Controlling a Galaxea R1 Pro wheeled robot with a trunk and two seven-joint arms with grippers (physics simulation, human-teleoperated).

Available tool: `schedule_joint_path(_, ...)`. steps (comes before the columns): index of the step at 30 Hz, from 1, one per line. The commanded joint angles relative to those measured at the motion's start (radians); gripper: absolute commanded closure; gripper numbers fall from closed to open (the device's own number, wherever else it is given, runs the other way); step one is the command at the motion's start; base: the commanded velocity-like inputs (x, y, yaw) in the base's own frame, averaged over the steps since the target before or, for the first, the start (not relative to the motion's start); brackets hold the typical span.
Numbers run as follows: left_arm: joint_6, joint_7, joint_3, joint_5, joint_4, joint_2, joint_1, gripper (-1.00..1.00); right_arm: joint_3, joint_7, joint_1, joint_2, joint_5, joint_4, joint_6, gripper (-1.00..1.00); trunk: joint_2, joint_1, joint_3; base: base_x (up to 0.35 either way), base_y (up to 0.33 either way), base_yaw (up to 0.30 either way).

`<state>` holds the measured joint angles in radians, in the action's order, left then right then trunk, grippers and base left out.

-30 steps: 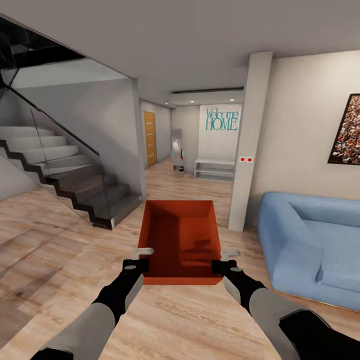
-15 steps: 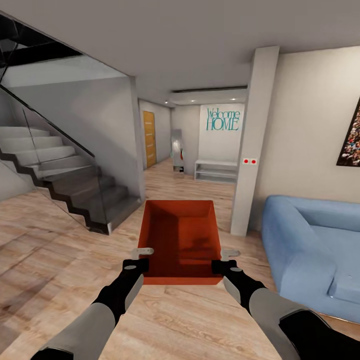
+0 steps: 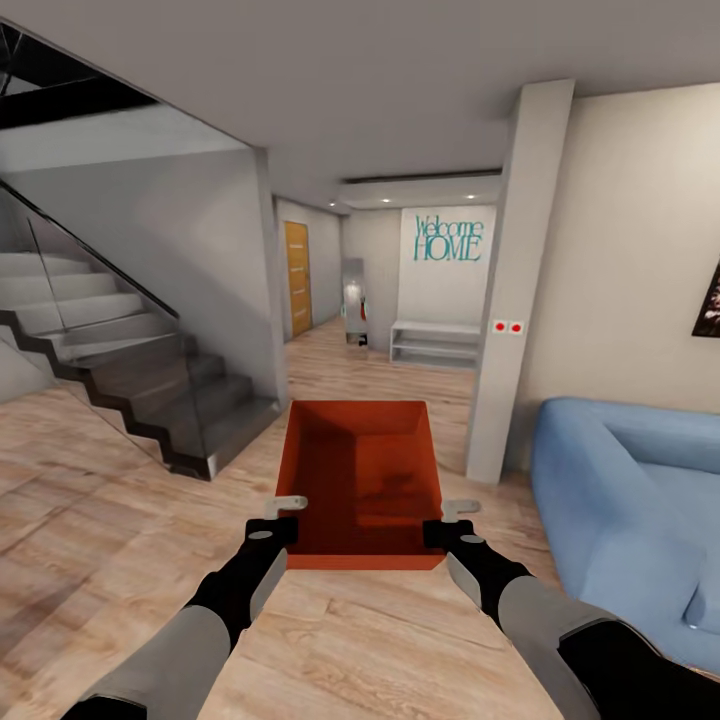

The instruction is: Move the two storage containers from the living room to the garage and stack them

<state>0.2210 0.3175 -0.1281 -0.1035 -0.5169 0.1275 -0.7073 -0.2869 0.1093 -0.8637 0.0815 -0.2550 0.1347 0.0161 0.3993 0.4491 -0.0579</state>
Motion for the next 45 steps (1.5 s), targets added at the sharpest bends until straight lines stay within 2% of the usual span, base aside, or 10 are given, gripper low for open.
schedule_joint_path(1,-0.003,0.092,0.031,0.019,-0.005,-0.029,-0.001,1.00,0.015,0.007,0.000,-0.011,-0.015,-0.003,0.002,1.00,0.001,0.001,0.000,0.322,0.000,0.000)
schedule_joint_path(45,-0.003,0.092,0.031,0.019,-0.006,-0.029,-0.001,1.00,0.015,0.007,0.000,-0.011,-0.015,-0.003,0.004,1.00,0.001,0.001,0.000,0.322,0.000,0.000)
